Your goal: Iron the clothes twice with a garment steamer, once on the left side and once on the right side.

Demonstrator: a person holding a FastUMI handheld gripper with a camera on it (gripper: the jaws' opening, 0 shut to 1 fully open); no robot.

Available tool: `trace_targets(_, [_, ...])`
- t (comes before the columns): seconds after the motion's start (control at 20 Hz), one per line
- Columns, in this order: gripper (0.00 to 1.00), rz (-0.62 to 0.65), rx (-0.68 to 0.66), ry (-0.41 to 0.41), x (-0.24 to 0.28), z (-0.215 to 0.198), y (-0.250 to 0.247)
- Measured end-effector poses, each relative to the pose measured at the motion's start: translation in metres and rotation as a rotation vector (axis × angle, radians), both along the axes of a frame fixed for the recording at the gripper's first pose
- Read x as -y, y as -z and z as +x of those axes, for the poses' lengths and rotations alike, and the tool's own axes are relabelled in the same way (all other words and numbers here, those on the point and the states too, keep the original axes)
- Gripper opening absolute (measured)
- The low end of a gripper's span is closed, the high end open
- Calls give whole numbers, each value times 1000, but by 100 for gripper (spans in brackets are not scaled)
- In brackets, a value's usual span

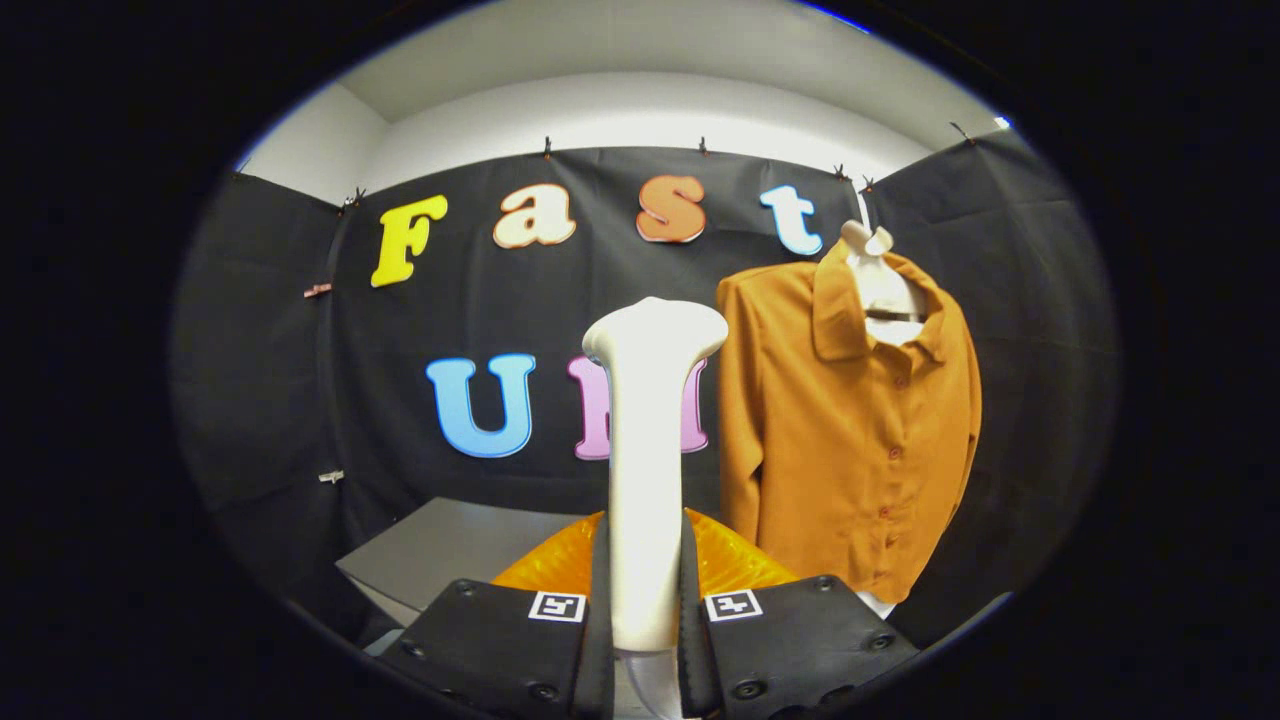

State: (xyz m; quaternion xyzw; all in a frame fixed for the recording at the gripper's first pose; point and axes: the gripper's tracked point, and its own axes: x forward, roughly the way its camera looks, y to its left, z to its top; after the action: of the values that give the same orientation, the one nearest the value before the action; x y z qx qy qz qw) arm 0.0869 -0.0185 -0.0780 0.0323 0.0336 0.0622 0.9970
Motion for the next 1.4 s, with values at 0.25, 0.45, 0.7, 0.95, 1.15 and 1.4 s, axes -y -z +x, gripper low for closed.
trace_targets(0.25, [29,13,125,69,68,4,-34])
trace_targets(0.45, [28,7,159,118,112,23,-29])
trace_targets(0.7, [29,17,108,130,144,57,14])
trace_targets(0.95, [29,26,52,115,151,70,58])
trace_targets(1.15, [29,17,25,100,151,65,85])
trace_targets(1.4, [29,13,-47,88,153,53,129])
